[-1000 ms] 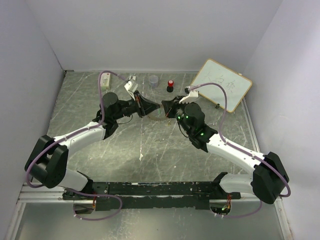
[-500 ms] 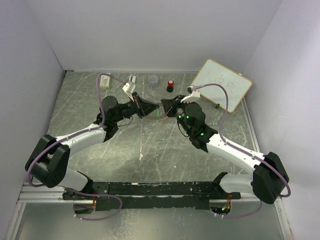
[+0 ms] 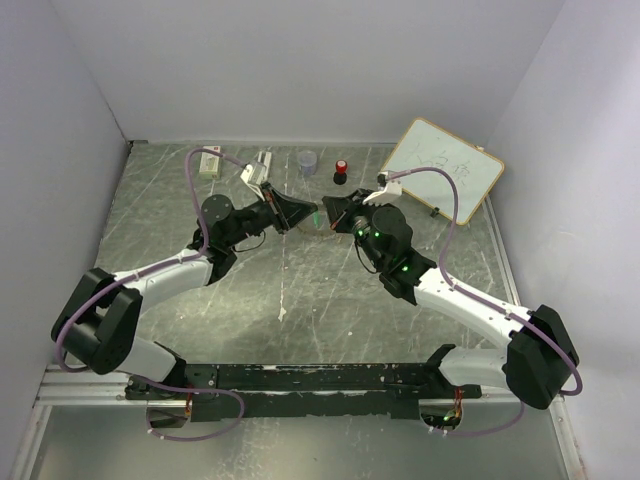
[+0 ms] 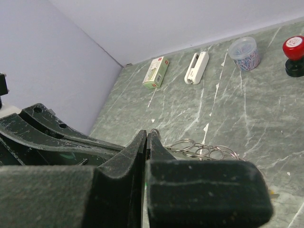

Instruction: Put the keys on the keyring

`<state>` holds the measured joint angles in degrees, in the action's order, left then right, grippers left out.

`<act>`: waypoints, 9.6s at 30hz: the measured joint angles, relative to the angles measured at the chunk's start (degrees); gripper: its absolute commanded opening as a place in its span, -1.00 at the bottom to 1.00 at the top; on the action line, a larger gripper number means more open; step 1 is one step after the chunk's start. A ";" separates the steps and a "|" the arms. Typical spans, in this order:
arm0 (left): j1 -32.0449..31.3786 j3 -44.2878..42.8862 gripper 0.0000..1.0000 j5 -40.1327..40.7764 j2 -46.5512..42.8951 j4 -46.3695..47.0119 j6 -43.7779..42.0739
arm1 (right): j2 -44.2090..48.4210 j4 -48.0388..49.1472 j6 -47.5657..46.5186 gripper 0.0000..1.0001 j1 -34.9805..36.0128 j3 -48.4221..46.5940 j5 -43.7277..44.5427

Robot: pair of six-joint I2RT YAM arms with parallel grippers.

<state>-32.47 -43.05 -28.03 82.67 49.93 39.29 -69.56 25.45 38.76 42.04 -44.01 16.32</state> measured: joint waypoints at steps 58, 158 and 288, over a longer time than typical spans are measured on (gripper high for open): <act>-0.74 -0.20 -0.86 0.87 3.65 5.09 3.10 | 0.00 0.02 -0.07 -1.00 0.00 0.00 -0.55; 0.90 -1.55 -0.86 2.51 -2.14 -5.01 -0.48 | 4.17 -0.26 -4.61 -1.00 -0.07 0.79 1.49; 1.53 -7.28 -0.86 -0.39 -2.10 -13.11 -5.42 | 6.88 1.66 -30.08 -0.20 -10.86 4.42 -31.93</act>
<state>-30.94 -50.33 -28.42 80.58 36.82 33.87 -62.67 27.11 8.69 31.18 -39.59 -15.62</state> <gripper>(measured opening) 0.074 0.400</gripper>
